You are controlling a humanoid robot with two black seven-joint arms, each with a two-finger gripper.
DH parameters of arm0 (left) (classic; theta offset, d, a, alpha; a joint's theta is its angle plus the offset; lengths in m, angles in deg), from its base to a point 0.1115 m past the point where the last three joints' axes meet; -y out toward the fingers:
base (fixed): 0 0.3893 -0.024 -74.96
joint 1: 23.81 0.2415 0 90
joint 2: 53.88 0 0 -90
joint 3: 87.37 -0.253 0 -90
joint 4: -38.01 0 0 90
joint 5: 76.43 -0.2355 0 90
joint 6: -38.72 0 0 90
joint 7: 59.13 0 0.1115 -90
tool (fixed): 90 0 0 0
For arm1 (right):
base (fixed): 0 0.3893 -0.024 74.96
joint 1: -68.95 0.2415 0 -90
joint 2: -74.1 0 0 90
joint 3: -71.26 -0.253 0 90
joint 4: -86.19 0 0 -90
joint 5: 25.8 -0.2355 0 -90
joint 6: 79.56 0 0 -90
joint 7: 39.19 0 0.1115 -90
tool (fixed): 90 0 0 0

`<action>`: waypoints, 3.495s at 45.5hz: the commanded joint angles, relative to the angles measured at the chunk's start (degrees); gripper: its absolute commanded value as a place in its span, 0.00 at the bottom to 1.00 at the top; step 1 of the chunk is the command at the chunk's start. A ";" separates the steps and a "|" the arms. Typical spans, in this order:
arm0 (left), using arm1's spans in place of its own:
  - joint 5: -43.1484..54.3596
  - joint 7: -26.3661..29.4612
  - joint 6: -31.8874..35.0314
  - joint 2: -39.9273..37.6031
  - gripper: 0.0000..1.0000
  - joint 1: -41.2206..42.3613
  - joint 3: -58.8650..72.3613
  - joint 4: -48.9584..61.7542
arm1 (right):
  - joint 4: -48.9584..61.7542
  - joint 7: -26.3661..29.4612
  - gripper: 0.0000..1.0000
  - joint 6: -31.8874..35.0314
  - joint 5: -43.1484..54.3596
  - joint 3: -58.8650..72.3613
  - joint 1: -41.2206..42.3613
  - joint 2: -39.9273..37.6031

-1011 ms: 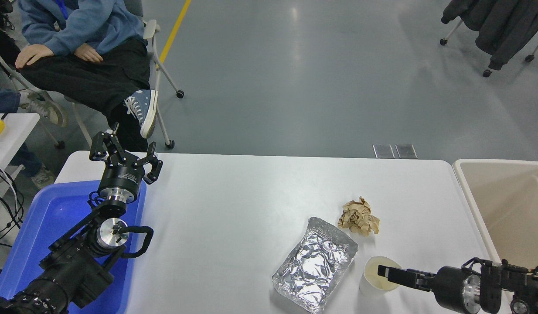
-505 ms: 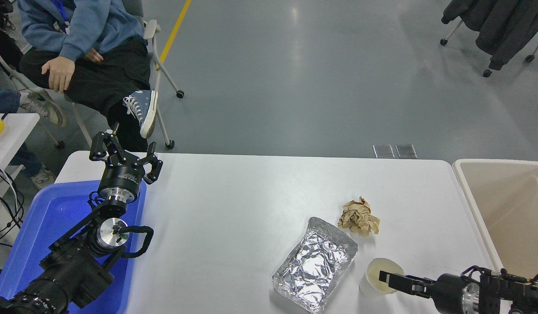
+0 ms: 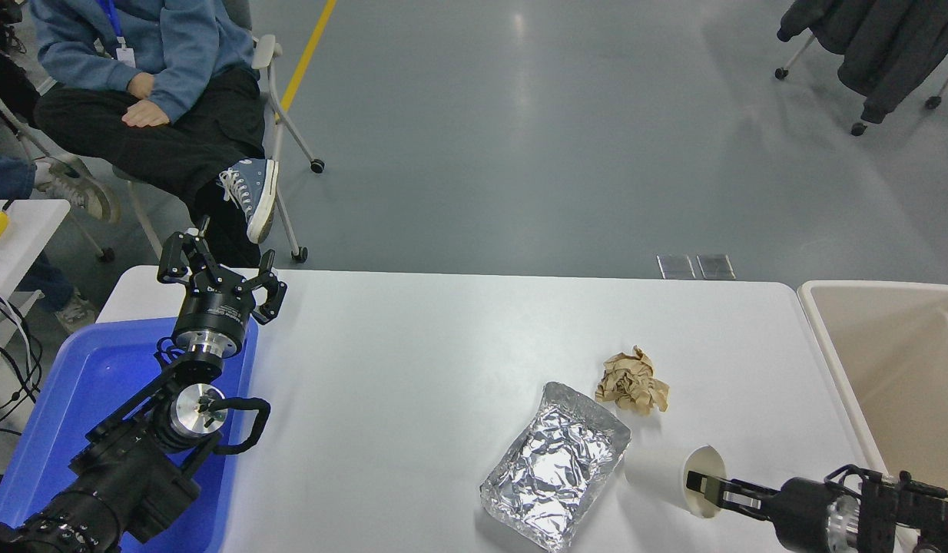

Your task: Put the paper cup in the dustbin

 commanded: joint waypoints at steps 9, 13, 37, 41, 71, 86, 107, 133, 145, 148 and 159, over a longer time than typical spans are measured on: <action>0.00 0.00 0.00 0.00 1.00 0.00 0.03 0.00 | -7.82 -1.01 0.00 1.51 -5.37 -5.49 0.64 -7.50; 0.00 0.00 0.00 0.00 1.00 0.00 0.03 0.00 | -10.63 -1.01 0.00 2.65 -7.39 -8.13 0.65 -10.40; 0.00 0.00 0.00 0.00 1.00 0.00 -0.06 0.00 | -11.17 1.89 0.00 16.98 -34.37 -25.71 9.69 -21.74; 0.00 0.00 0.00 0.00 1.00 0.00 0.03 0.00 | -8.01 2.68 0.00 17.15 -38.15 -26.15 11.71 -21.66; 0.00 0.00 0.00 -0.09 1.00 0.00 -0.06 0.00 | 54.38 9.71 0.00 16.36 -53.80 -19.47 13.65 1.54; 0.00 0.00 0.00 -0.09 1.00 0.00 -0.06 0.00 | 72.76 16.21 0.00 14.43 -61.27 -18.59 9.79 14.11; 0.00 0.00 0.00 -0.18 1.00 -0.09 -0.06 -0.09 | 76.72 24.21 0.00 7.13 -80.25 -19.30 5.75 24.40; 0.00 0.00 0.00 -0.18 1.00 -0.09 -0.06 -0.26 | 79.45 24.13 0.00 3.53 -84.21 -21.40 1.70 25.37; 0.09 0.08 0.00 -0.18 1.00 -0.09 -0.06 -0.26 | 79.71 24.13 0.43 3.79 -84.30 -22.02 0.73 25.02; 0.09 0.08 0.09 -0.18 1.00 -0.09 -0.06 -0.26 | 79.71 24.13 0.53 3.97 -84.30 -22.55 0.65 25.02; 0.09 0.08 0.00 -0.18 1.00 -0.09 -0.06 -0.26 | 79.19 23.51 0.98 4.85 -84.04 -22.99 0.65 22.65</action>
